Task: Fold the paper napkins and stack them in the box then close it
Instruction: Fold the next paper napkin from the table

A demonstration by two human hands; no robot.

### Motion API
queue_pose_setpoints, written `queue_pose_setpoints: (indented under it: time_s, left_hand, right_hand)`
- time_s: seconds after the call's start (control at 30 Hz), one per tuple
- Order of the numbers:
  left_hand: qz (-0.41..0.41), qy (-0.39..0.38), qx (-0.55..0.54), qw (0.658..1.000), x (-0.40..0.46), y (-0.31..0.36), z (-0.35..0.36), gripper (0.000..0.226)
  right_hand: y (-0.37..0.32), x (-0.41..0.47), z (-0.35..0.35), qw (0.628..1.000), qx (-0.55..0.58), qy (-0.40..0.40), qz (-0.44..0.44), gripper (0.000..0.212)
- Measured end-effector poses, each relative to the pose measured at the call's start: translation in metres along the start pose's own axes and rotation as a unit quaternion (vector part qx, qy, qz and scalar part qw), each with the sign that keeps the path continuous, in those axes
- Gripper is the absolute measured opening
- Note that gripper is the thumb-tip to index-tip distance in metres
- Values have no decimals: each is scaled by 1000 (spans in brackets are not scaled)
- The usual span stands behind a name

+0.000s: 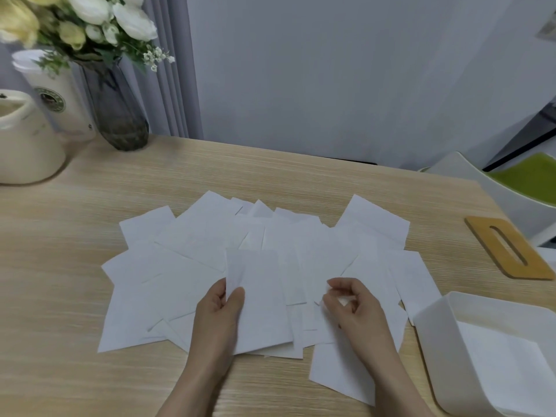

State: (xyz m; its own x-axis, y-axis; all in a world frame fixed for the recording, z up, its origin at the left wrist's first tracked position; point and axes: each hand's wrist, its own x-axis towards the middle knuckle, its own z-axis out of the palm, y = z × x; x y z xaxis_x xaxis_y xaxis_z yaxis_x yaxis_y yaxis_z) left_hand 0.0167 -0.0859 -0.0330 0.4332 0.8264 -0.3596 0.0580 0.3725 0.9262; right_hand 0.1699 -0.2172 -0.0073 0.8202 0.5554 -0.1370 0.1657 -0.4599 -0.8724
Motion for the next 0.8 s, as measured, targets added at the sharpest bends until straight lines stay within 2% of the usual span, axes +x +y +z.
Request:
queue_pose_setpoints:
  time_s: [0.13,0.37,0.57,0.8]
  left_hand:
    - [-9,-8,-2,1000,0,1,-1,23]
    - [-5,-14,3,1000,-1,2,0,24]
    - [4,-13,13,1000,-1,0,-1,26]
    - [4,-18,19,1000,-1,0,-1,30]
  right_hand:
    - [0,10,-5,999,-25,39,28,35]
    - [-5,22,-1,994,84,16,68,41]
    - [-6,27,10,990,110,19,89,64]
    - [-1,28,12,993,96,37,67,58]
